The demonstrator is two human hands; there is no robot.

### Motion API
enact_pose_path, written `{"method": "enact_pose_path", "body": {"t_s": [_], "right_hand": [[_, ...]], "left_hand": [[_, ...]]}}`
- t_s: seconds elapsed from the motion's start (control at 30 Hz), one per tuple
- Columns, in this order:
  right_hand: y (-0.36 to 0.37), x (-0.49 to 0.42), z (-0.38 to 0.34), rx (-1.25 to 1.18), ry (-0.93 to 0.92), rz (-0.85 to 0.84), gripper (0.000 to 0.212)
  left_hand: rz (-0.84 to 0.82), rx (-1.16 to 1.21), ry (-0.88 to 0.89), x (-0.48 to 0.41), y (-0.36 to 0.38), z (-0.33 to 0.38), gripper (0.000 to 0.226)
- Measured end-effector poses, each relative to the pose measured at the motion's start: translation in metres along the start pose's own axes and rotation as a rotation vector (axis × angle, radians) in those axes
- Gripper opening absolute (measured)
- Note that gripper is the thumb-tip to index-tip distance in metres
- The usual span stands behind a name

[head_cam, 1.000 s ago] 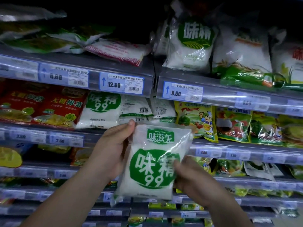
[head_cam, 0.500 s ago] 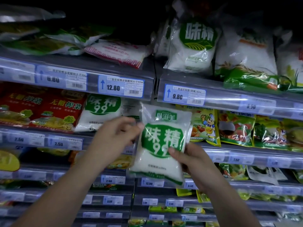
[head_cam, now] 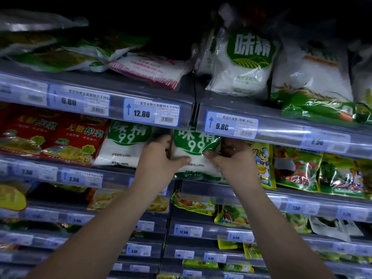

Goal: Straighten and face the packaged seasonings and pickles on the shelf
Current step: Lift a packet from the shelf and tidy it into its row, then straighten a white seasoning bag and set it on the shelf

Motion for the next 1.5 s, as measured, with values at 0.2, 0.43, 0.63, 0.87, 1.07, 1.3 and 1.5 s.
{"method": "enact_pose_path", "body": {"t_s": [0.2,0.43,0.63,0.87,1.07,1.3,1.5], "right_hand": [[0.001,-0.007,0.006,0.097,-0.042,0.067,0.03],[0.005,0.0,0.011,0.284,-0.088,0.047,0.029],[0.0,-0.017,0.007,0.214,-0.043,0.106,0.028],[0.008,-0.026,0.007,0.166,-0.064,0.088,0.018],[0.006,-0.005,0.015,0.243,-0.063,0.043,0.035],[-0.01,0.016,-0.007,0.323,-0.071,0.21,0.021],[0.045,0.031,-0.058,0.313,-0.222,0.099,0.009]], "left_hand": [[0.005,-0.109,0.005,-0.013,0.011,-0.006,0.054],[0.034,-0.267,0.023,-0.005,0.023,-0.004,0.069],[0.058,-0.226,0.026,-0.01,0.015,-0.004,0.066],[0.045,-0.367,0.012,-0.012,0.014,-0.001,0.074],[-0.006,-0.409,0.075,0.007,0.023,-0.005,0.084],[0.024,-0.375,0.116,0.027,-0.003,0.002,0.067],[0.214,-0.233,0.161,0.041,-0.069,-0.021,0.041]]}}
Point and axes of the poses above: each hand's wrist, its own x-axis away from the middle knuckle, its own y-axis out of the palm, z = x × y, the point moved 7 cm from there along -x, towards the middle knuckle, and after that the axes turned 11 degrees about -z, right-handed, at the moved point
